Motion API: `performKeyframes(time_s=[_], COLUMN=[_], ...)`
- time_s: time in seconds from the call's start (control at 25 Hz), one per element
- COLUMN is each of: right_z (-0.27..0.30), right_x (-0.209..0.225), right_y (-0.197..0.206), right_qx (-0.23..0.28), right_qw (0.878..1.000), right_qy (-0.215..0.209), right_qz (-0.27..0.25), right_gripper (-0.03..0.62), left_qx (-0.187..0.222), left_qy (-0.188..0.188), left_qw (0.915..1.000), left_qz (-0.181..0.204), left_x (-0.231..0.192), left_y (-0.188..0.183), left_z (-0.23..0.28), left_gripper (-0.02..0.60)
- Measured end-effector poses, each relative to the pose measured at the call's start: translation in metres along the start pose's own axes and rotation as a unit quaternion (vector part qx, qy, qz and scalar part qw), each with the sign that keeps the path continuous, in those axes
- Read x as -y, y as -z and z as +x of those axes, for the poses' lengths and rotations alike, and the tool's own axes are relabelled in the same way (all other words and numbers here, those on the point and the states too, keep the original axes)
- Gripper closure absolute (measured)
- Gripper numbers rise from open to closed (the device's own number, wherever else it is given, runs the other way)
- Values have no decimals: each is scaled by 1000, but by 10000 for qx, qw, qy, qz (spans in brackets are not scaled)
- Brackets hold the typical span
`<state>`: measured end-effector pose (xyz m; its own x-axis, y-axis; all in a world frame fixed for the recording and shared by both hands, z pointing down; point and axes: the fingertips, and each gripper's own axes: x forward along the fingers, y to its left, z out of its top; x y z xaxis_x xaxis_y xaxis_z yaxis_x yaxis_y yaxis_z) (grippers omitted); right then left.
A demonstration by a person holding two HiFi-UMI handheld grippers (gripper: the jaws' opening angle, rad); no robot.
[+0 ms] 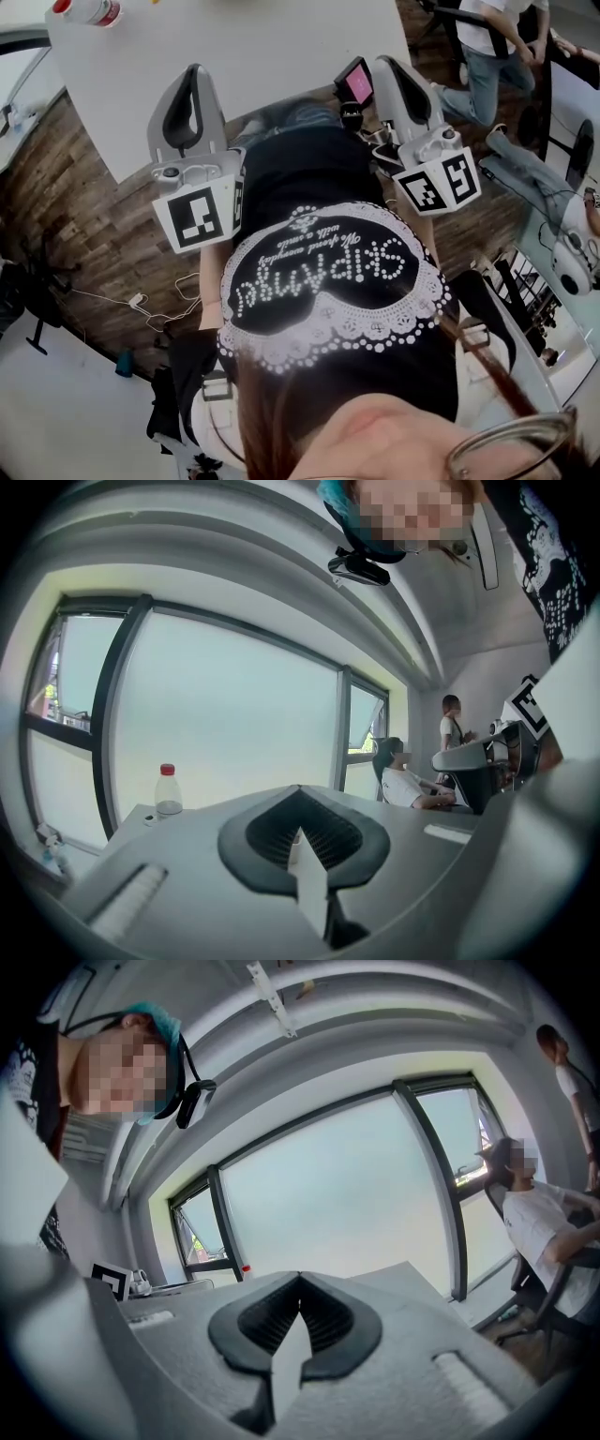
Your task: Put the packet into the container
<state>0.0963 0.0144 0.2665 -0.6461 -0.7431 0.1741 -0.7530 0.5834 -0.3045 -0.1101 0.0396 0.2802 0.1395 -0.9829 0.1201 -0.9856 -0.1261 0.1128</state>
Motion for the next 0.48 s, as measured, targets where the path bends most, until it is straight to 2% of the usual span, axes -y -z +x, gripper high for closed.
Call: performKeyframes(time_s=[0.24, 0.48], right_z=[-1, 2], right_x=[8, 12], right_y=[-7, -3], right_qx=[-1, -19], right_qw=[10000, 9995], right_qy=[40, 317], right_qz=[-19, -49], right_gripper=[591, 591], left_qx=[-190, -175], left_qy=[-155, 83], left_qw=[9997, 9997], left_qz=[-79, -116], left_x=[-7, -10], left_y=[5, 3], left_z=[0, 14], left_gripper=[580, 580])
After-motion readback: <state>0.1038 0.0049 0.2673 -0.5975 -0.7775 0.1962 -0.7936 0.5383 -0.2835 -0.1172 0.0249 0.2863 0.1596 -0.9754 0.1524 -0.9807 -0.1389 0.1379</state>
